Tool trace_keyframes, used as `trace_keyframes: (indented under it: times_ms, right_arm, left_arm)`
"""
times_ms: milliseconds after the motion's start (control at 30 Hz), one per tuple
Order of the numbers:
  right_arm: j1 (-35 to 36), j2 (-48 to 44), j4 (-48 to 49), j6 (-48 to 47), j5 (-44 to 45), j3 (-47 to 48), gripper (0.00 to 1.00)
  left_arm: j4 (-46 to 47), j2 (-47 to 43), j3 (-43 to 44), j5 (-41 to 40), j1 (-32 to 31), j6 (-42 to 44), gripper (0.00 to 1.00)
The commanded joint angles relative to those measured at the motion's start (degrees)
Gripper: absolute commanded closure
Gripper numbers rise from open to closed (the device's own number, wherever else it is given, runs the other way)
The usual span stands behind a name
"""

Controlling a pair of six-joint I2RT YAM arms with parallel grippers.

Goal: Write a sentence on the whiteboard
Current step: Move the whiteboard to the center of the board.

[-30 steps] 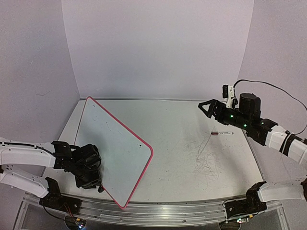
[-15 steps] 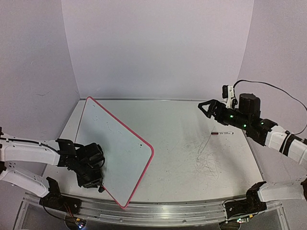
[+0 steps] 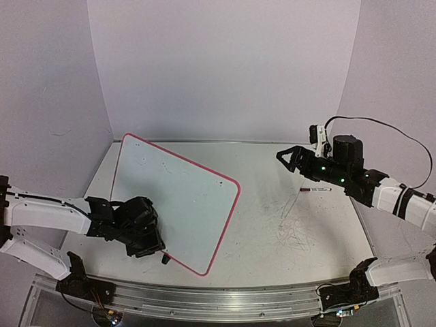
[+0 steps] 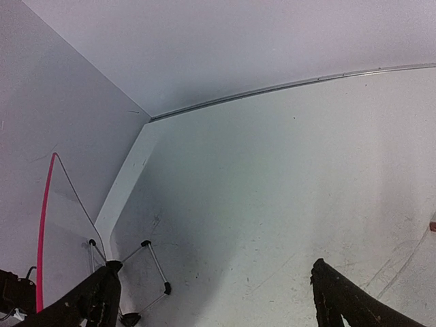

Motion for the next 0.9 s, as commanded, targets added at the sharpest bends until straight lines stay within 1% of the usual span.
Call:
trace_keyframes:
  times_ms: [0,167,233,333,433,500,600,667,767,867]
  right_arm:
    - [0.84,0.75,2.26,-0.75,1.18,1.32,0.02]
    - [1.09,0.37,1.87,-0.35,2.70,1.29,0.02]
    - [1.09,-0.47,0.99,-0.34,4.51,1.51,0.02]
    - [1.06,-2.53,-2.31,-1.85,10.04,2.69,0.02]
    - [1.10,-4.87,-5.02,-4.31,14.33,3.46,0.02]
    - [1.06,-5.22,-5.63,-5.40,14.07,3.68,0.02]
    - [1.65,-3.89,-5.58,-6.82,9.62,4.31,0.02]
    - [3.65,-3.02,-5.32,-7.36,8.72,4.98,0.02]
    - [7.93,-2.19,-5.57,-7.16,10.22,6.73,0.02]
    - [12.46,-1.45,-7.31,-6.37,11.67,9.15,0.02]
  left_arm:
    - [16.42,3.89,4.27,-3.30,0.29,2.80,0.61]
    - [20.25,9.04,6.52,-2.00,0.29,4.64,0.61]
    - [21.48,10.77,7.68,-1.40,0.29,5.27,0.62]
    - [21.96,11.39,8.09,-1.24,0.18,6.24,0.62]
    - [21.98,10.00,6.69,-1.45,0.18,6.48,0.62]
    - [21.93,8.85,5.40,-1.55,0.19,6.34,0.62]
    - [21.97,7.03,2.93,-0.95,0.20,5.72,0.62]
    - [21.99,5.76,1.29,-0.02,0.20,5.43,0.62]
    - [21.74,2.94,0.40,1.09,0.20,7.34,0.61]
    - [20.58,-0.57,0.74,1.53,0.17,9.83,0.54]
